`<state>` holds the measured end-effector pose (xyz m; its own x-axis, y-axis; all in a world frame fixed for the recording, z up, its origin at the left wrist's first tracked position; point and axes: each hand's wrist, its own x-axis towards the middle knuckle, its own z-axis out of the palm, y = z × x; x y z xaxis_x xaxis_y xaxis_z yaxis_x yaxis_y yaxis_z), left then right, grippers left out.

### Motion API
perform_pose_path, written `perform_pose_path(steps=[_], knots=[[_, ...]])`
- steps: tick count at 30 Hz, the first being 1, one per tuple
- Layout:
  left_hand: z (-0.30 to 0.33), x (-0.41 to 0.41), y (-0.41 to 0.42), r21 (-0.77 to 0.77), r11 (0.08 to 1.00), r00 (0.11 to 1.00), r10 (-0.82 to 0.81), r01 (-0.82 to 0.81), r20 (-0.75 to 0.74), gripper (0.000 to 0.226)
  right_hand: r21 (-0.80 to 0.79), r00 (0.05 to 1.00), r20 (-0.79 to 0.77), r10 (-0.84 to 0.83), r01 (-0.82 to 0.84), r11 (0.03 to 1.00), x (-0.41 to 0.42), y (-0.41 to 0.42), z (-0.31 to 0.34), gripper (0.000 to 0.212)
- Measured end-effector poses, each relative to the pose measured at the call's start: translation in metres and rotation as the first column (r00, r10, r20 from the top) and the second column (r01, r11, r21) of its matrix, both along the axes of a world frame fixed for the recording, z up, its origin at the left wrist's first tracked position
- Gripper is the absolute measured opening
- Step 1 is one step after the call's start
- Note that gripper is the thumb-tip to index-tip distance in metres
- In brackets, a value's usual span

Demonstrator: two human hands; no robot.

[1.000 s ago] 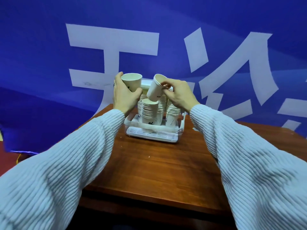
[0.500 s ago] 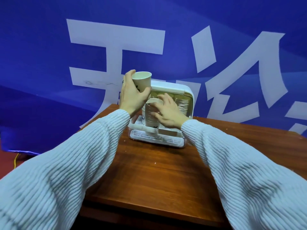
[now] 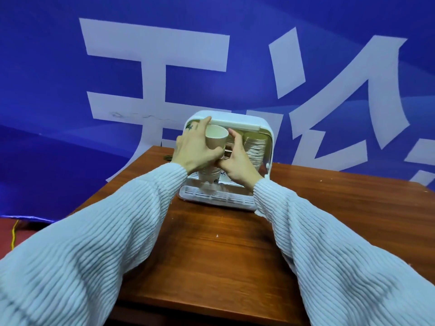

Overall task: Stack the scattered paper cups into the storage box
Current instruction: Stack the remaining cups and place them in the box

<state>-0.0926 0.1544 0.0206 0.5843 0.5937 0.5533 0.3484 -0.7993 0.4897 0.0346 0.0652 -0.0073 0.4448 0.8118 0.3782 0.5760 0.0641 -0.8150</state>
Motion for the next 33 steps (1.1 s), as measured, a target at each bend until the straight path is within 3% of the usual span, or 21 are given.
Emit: perform_pose_path(steps=[2,3,5,8,12,15,17,19,20,21,24,28,31,33], knots=[[-0.012,-0.001,0.001,0.095,0.993,0.986,0.083,-0.070,-0.142,0.087,-0.004,0.999,-0.034,0.032,-0.032,0.999,0.002,0.000,-0.001,0.109],[-0.018,-0.002,0.002,0.065,0.995,0.984,0.078,-0.069,-0.160,0.088,-0.016,0.997,-0.059,0.049,-0.050,0.999,0.002,-0.001,-0.002,0.112],[-0.022,0.000,0.004,-0.102,0.995,0.991,-0.015,0.002,-0.131,0.090,-0.040,0.995,-0.086,0.052,-0.055,0.998,0.004,-0.003,-0.007,0.109],[-0.018,0.009,0.002,-0.289,0.948,0.986,-0.156,0.133,-0.060,0.100,-0.026,0.999,-0.032,-0.021,0.021,0.999,0.007,-0.004,-0.013,0.077],[-0.021,0.024,-0.001,-0.349,0.929,0.992,-0.122,0.126,0.034,0.086,0.006,0.993,-0.082,-0.083,0.084,0.996,0.010,-0.007,-0.014,0.057],[-0.025,0.033,0.003,-0.340,0.926,0.986,-0.149,0.166,0.075,0.084,-0.044,0.984,-0.074,-0.160,0.157,0.987,0.014,-0.011,-0.018,0.062],[-0.028,0.034,0.006,-0.349,0.919,0.983,-0.165,0.182,0.077,0.089,0.027,0.952,0.006,-0.306,0.306,0.952,0.011,-0.014,-0.011,0.051],[-0.031,0.033,0.008,-0.356,0.914,0.981,-0.173,0.192,0.084,0.098,0.230,0.868,0.146,-0.475,0.438,0.869,0.009,-0.019,0.003,0.036],[-0.032,0.032,0.006,-0.356,0.913,0.980,-0.176,0.197,0.091,0.102,0.309,0.821,0.252,-0.513,0.434,0.846,0.010,-0.020,0.011,0.039],[-0.032,0.031,0.006,-0.364,0.910,0.980,-0.175,0.199,0.099,0.105,0.319,0.775,0.376,-0.508,0.406,0.856,0.012,-0.020,0.020,0.047],[-0.033,0.028,0.005,-0.386,0.897,0.976,-0.185,0.215,0.114,0.112,0.114,0.627,0.683,-0.374,0.414,0.903,0.029,-0.011,0.036,0.059],[-0.039,0.025,0.005,-0.362,0.912,0.981,-0.166,0.192,0.102,0.124,0.104,0.514,0.786,-0.343,0.438,0.893,0.040,-0.010,0.045,0.047],[-0.044,0.023,-0.001,-0.326,0.942,0.992,-0.051,0.086,0.115,0.102,0.134,0.498,0.794,-0.348,0.415,0.900,0.037,-0.012,0.050,0.039],[-0.046,0.020,-0.006,-0.274,0.961,0.979,0.027,0.030,0.204,0.083,0.164,0.494,0.792,-0.359,0.393,0.905,0.036,-0.013,0.051,0.032]])
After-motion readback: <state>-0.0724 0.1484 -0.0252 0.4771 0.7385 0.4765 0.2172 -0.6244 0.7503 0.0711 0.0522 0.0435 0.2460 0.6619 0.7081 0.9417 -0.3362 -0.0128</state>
